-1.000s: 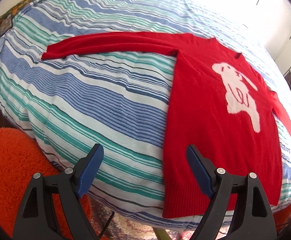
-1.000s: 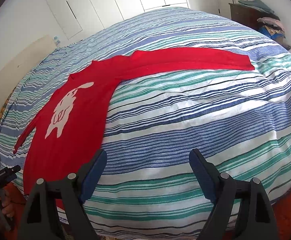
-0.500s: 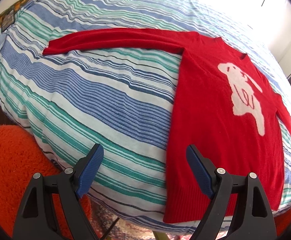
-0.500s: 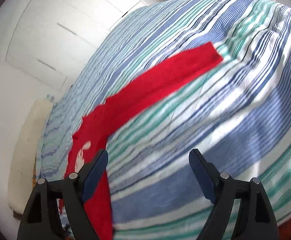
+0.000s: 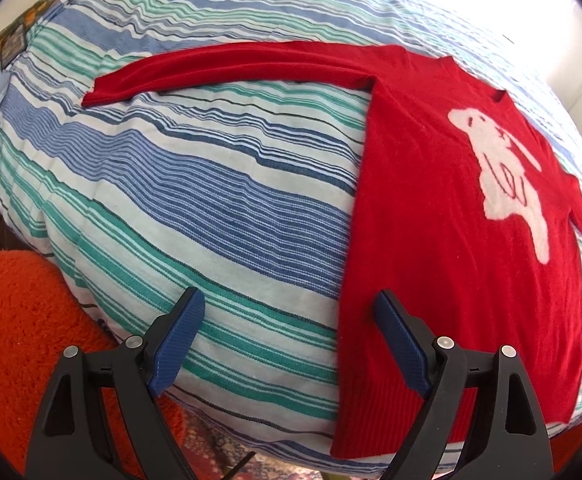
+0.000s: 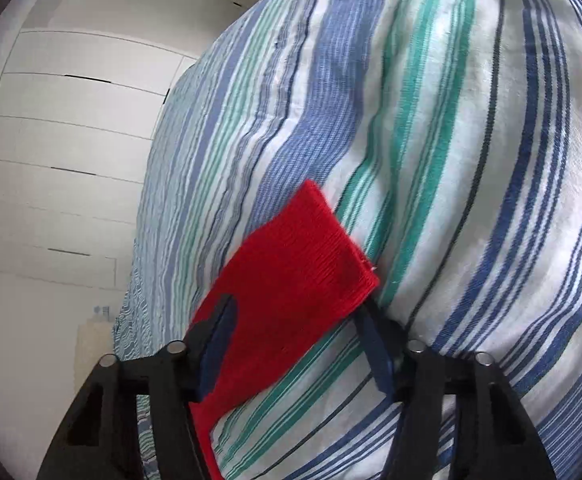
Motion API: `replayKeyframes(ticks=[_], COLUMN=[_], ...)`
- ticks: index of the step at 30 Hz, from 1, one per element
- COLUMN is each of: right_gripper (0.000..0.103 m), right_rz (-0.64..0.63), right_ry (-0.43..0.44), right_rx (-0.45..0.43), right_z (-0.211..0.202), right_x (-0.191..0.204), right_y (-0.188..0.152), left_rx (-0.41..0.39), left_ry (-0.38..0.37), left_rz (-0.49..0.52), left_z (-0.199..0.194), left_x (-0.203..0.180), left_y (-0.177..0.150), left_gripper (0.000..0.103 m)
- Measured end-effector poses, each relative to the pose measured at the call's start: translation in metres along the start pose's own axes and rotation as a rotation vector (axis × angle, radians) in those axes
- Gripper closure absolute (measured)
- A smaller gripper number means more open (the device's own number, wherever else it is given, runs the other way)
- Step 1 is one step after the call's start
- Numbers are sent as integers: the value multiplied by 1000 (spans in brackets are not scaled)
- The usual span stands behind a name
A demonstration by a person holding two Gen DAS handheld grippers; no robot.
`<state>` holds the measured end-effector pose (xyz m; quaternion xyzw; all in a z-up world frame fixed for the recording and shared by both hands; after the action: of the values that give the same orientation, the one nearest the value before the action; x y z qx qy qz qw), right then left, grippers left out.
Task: Fold small clothes
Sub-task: 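Grasp the sleeve cuff with the right gripper and fold it across the body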
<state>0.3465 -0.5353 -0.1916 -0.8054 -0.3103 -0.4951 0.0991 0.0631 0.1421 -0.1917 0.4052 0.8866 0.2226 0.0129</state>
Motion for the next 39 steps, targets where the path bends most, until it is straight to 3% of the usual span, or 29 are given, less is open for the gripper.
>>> replayKeyframes(ticks=[2, 3, 6, 9, 12, 15, 17, 19, 21, 24, 27, 29, 30, 32, 35, 38, 39], right_gripper=[93, 97, 97, 98, 98, 98, 97, 90, 30, 34, 34, 36, 42, 50, 52, 53, 69], right_rz=[-5, -31, -237, -451, -652, -814, -874, -914, -904, -839, -761, -724, -708, -662, -542, -533, -550], right_ry=[-41, -54, -86, 14, 158, 321, 398, 424, 402, 425, 413, 345, 306, 245, 152, -53, -108], right_rx=[-7, -10, -19, 37, 151, 323, 437, 545, 697, 771, 708, 648, 634, 650, 703, 677, 644], right_z=[1, 0, -6, -5, 11, 38, 61, 88, 123, 145, 161, 164, 167, 172, 186, 207, 210], right_x=[-4, 0, 52, 142, 241, 328, 363, 378, 376, 360, 348, 329, 318, 288, 228, 163, 150], right_y=[0, 1, 0, -25, -85, -182, -247, -309, -358, -381, -339, -301, -280, -255, -247, -238, -232], left_rx=[1, 2, 4, 11, 15, 21, 25, 31, 32, 33, 38, 44, 47, 50, 50, 48, 46], left_ry=[-1, -4, -22, -51, -78, -99, -108, -118, -127, -145, -154, -154, -153, -148, -135, -123, -122], left_rz=[2, 2, -2, -9, -14, -33, -51, -63, -74, -89, -95, -95, -93, -86, -71, -61, -59], left_z=[1, 1, 2, 2, 2, 1, 0, 0, -1, -3, -1, 1, 2, 3, 4, 5, 4], left_x=[-1, -1, -1, -1, -2, 2, 7, 11, 14, 20, 23, 22, 21, 19, 15, 14, 14], left_y=[1, 1, 1, 4, 6, 7, 7, 7, 7, 7, 10, 11, 12, 12, 12, 11, 10], left_gripper=[14, 14, 14, 14, 14, 14, 14, 14, 14, 14, 14, 14, 14, 14, 14, 14, 14])
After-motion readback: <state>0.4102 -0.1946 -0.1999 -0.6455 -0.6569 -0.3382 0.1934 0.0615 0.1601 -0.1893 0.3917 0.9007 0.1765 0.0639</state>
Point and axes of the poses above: each gripper's, at about its wrist camera, not at the fingertips, and z roughly the way its jaws point, x to its left, y to its top, the point moved 4 cm from there along z, roughly the way its jaws point, and after that the axes turned 14 degrees about y, right-handed, at the moved point
